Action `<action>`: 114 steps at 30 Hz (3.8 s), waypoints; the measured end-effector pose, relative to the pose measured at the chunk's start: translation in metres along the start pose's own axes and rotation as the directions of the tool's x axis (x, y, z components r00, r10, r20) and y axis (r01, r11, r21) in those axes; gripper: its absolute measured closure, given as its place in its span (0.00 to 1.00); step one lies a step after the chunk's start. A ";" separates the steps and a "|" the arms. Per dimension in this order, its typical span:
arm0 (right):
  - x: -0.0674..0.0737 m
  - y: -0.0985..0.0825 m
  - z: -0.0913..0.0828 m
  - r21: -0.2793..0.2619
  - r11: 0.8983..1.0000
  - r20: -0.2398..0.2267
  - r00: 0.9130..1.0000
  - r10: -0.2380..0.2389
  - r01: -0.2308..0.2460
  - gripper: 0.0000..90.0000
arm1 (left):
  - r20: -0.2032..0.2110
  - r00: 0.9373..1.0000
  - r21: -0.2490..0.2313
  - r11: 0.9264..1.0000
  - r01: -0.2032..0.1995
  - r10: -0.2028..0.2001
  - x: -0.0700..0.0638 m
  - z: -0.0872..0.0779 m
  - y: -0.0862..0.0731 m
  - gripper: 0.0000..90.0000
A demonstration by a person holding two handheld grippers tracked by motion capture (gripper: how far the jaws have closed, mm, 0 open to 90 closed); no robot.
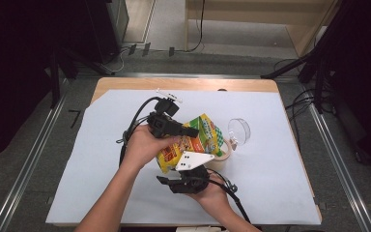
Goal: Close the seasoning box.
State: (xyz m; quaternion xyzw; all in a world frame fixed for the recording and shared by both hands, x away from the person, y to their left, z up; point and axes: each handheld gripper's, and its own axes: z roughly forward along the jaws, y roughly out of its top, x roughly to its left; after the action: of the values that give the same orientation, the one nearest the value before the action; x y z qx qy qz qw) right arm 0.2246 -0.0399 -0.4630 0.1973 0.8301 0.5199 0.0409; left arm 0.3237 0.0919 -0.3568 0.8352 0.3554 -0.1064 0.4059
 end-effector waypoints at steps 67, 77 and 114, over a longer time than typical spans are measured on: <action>-0.011 -0.025 -0.009 0.013 1.000 0.099 0.995 0.014 -0.016 0.52 | 0.079 0.990 -0.013 0.993 -0.115 0.115 0.024 -0.022 -0.043 1.00; -0.014 -0.022 -0.018 -0.004 0.999 0.091 0.995 0.043 -0.042 0.51 | 0.086 0.992 -0.049 0.995 -0.085 0.089 0.031 -0.035 -0.045 1.00; -0.011 -0.025 -0.020 0.030 0.998 0.046 0.997 0.062 -0.063 0.51 | -0.041 0.999 -0.200 0.980 0.006 -0.015 0.084 -0.063 -0.052 1.00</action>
State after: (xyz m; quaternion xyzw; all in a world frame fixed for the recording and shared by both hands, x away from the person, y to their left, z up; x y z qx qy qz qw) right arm 0.2220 -0.0705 -0.4774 0.2356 0.8305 0.5031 0.0402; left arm 0.3428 0.2040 -0.3862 0.7903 0.3772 -0.0546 0.4797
